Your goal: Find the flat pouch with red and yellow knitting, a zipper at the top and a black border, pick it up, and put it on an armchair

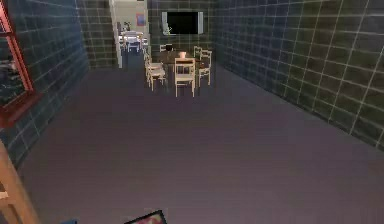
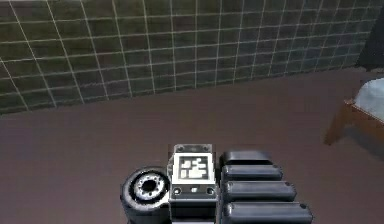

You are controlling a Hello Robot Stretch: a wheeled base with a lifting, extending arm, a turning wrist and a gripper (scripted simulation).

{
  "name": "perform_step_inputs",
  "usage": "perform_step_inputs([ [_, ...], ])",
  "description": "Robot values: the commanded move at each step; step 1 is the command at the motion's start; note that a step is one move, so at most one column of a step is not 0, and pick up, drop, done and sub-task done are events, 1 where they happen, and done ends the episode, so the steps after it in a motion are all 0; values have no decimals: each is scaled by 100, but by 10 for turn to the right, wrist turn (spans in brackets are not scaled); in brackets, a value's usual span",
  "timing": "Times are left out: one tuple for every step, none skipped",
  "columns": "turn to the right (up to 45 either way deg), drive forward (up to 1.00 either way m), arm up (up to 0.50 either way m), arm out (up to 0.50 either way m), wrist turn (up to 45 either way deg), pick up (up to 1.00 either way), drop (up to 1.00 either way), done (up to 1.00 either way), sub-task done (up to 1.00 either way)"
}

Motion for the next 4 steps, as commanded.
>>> perform_step_inputs([
  [450, 0, 0, 0, 0, 0, 0, 0, 0],
  [270, 0, 0, 0, 0, 0, 0, 0, 0],
  [-450, 0, 0, 0, 0, 0, 0, 0, 0],
  [-450, 0, 0, 0, 0, 0, 0, 0, 0],
])
